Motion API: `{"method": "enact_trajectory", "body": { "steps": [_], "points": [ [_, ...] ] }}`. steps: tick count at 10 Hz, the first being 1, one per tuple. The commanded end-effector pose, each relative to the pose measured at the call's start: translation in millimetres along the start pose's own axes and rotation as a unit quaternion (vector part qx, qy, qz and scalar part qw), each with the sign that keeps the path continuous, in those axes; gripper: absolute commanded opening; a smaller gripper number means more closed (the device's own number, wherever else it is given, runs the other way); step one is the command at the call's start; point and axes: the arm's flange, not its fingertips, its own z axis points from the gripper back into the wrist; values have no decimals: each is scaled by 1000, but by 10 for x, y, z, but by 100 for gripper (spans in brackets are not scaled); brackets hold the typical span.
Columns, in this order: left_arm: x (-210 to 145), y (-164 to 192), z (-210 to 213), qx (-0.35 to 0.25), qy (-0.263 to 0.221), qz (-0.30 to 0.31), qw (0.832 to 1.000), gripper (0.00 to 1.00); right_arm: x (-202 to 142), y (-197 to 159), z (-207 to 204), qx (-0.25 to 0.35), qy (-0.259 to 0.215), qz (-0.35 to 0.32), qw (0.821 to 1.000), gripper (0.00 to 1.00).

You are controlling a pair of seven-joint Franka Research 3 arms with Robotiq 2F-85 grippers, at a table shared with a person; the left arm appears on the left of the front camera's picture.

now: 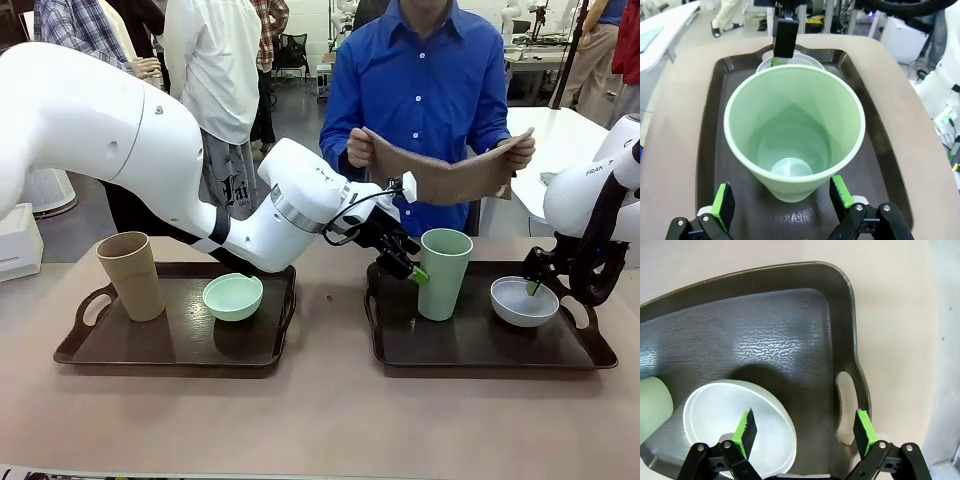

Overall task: Set up a tray with a mat and arrange the tableware.
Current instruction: Pick up the Picnic Bowl and Reusable plastic cup from the Handle tray in front of the human's position and hold them in the air.

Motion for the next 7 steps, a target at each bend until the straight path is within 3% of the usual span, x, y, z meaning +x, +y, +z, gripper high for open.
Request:
{"method": "enact_trajectory", "body": {
  "steps": [1, 7],
  "points": [
    [-19, 38, 26, -25, -9, -2, 1000, 100, -19, -7, -28, 15, 6, 2, 1000, 100],
    [20, -11, -266, -67, -30, -14, 997, 100, -14, 98, -98, 51, 19, 22, 998, 100]
  ]
}}
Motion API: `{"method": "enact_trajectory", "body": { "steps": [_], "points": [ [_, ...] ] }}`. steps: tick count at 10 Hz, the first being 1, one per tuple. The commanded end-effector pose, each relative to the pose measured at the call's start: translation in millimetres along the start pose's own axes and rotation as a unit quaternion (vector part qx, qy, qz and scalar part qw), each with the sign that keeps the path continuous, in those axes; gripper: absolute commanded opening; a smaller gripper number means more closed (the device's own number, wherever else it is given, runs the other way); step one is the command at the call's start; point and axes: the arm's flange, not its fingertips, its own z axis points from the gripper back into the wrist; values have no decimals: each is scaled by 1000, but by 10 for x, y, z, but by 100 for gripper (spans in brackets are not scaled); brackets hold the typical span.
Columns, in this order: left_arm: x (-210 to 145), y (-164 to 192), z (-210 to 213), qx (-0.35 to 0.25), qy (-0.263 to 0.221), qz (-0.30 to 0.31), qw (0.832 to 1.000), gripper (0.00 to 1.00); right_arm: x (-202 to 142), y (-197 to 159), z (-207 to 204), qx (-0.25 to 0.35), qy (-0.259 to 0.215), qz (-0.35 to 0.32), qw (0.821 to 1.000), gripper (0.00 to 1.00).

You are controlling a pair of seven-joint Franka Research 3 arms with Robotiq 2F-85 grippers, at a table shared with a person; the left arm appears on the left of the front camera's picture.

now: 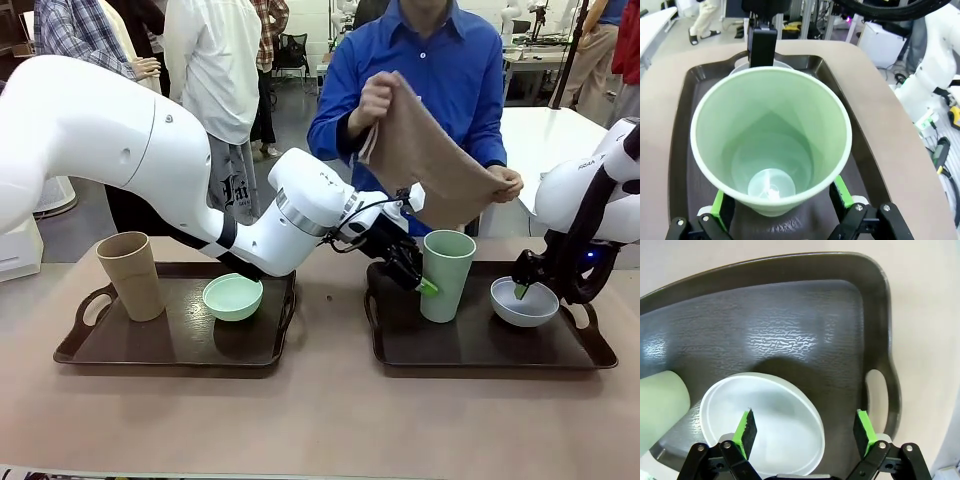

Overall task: Set up a tray with a mat and arrange the tableware.
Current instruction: Pick up the Picnic Bowl and Reusable plastic cup from the Handle tray in front of the human's position and hold them in the air.

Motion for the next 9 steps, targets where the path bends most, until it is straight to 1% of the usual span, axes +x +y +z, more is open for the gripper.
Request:
{"method": "enact_trajectory", "body": {
  "steps": [1, 4, 5, 6, 7, 8, 9],
  "points": [
    [30, 67, -68, -10, -12, -23, 1000, 100, 27, -31, -41, 17, 4, 12, 1000, 100],
    [13, 95, -201, -12, -23, -31, 999, 100, 20, -2, -92, 23, 7, 25, 999, 14],
    [17, 99, -226, -16, -22, -29, 999, 100, 16, -4, -92, 24, 7, 26, 999, 0],
    [14, 96, -236, -11, -26, -35, 999, 80, 14, -17, -93, 25, 7, 25, 999, 0],
    [21, 98, -228, -10, -24, -33, 999, 44, 16, -26, -91, 26, 6, 25, 999, 0],
    [25, 92, -208, -9, -23, -32, 999, 23, 17, -32, -94, 26, 6, 25, 999, 3],
    [26, 89, -188, -7, -22, -31, 999, 0, 20, -41, -94, 26, 6, 25, 999, 0]
  ]
}}
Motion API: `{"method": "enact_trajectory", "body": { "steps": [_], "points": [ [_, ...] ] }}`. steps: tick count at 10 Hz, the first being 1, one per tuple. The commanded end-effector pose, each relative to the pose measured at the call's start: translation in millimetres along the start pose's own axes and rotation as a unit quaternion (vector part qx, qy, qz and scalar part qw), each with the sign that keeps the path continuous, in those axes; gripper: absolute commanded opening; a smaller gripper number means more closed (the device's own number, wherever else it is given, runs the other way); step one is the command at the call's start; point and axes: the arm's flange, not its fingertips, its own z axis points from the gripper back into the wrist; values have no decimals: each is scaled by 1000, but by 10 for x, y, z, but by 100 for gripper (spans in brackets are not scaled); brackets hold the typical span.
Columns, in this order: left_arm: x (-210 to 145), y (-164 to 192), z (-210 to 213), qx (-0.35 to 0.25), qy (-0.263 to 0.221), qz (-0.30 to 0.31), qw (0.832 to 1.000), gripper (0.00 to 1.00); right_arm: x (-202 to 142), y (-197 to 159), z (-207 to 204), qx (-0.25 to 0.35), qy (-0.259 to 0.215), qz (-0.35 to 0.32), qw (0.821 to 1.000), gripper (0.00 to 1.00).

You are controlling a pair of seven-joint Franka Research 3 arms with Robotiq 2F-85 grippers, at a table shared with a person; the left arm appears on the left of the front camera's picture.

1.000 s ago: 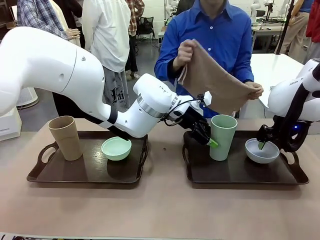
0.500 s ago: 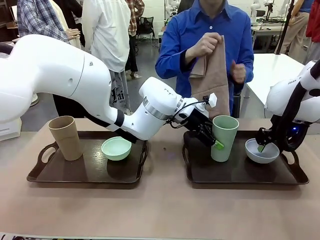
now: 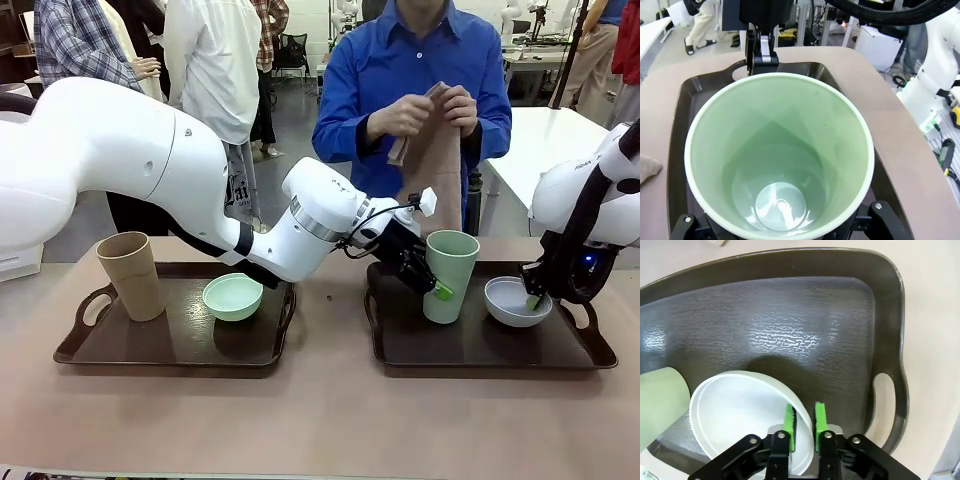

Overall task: Set up a tray with a mat and arrange the tableware.
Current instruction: Pick up the Picnic Bowl and Reusable plastic cup from the Handle tray in front of the human's position and hold them in the air.

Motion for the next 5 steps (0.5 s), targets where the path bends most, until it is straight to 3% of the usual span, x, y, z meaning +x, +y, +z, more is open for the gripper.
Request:
{"method": "enact_trajectory", "body": {
  "steps": [1, 2, 3, 4, 5],
  "points": [
    [30, -18, 38, 1, 0, -13, 1000, 0, 21, -43, -25, 18, 0, 6, 1000, 0],
    [34, -26, 50, 1, 4, -10, 1000, 0, 20, -43, -20, 16, -1, 6, 1000, 0],
    [34, -25, 69, 3, 5, -9, 1000, 27, 25, -48, -11, 14, -2, 6, 1000, 0],
    [35, -30, 104, 8, 6, -6, 1000, 27, 24, -51, -6, 11, -2, 6, 1000, 0],
    [42, -34, 135, 11, 7, -5, 1000, 0, 21, -50, 8, 6, -3, 6, 1000, 0]
  ]
}}
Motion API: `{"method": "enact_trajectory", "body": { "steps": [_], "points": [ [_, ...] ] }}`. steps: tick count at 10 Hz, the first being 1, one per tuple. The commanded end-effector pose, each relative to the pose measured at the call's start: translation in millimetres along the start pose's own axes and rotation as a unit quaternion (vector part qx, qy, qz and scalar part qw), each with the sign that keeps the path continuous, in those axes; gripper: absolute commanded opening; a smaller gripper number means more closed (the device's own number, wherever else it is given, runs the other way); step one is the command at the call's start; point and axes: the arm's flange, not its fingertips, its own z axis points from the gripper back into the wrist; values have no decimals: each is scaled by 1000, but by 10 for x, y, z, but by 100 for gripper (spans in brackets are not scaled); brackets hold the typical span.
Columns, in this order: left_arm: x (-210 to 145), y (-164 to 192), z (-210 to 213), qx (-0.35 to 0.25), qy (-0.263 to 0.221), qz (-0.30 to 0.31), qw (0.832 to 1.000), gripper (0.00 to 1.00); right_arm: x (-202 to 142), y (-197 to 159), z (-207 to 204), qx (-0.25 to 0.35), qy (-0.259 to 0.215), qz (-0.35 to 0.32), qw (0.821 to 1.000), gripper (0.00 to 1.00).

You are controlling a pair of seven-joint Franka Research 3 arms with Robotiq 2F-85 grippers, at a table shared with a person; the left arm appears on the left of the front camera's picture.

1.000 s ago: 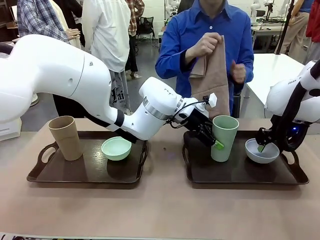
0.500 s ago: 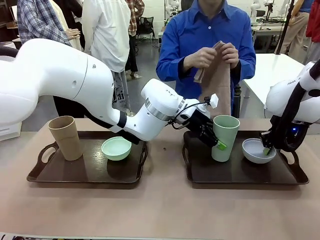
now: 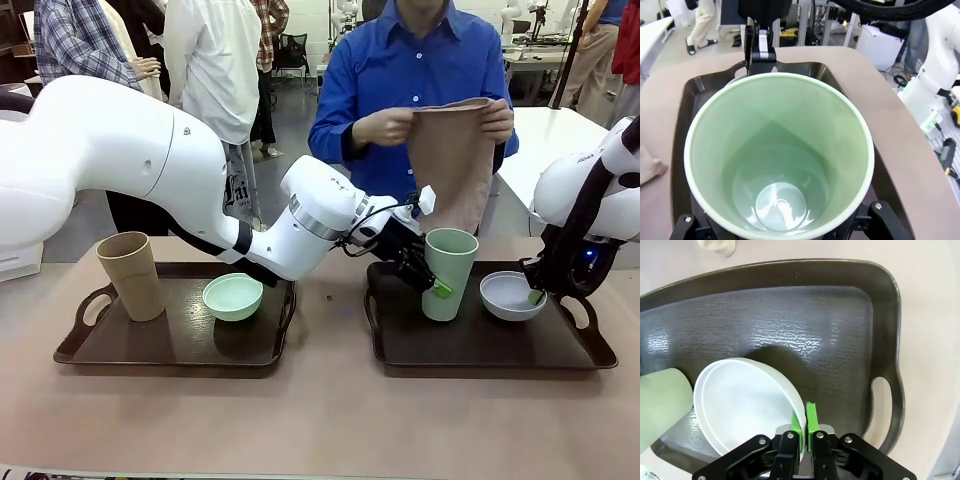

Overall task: Set up a tray with a mat and arrange the tableware.
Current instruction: Pick up the Picnic Bowl and Reusable plastic cup from the Handle tray in front of the human's position and hold them in the air.

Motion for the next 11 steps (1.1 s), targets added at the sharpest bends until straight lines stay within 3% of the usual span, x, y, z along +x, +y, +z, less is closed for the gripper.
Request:
{"method": "enact_trajectory", "body": {
  "steps": [1, 4, 6, 11],
  "points": [
    [52, -65, 139, 6, 11, 6, 1000, 27, -28, -50, -45, -7, 14, 8, 1000, 0],
    [304, -236, 553, 26, -4, -6, 1000, 27, -198, 10, 337, 10, 1, 23, 1000, 0],
    [587, -421, 883, 62, 1, -33, 998, 27, -463, 41, 891, 17, -34, 37, 999, 0],
    [1154, -875, 1436, 87, 0, -74, 994, 27, -1079, 212, 2047, -3, -122, 55, 991, 0]
  ]
}}
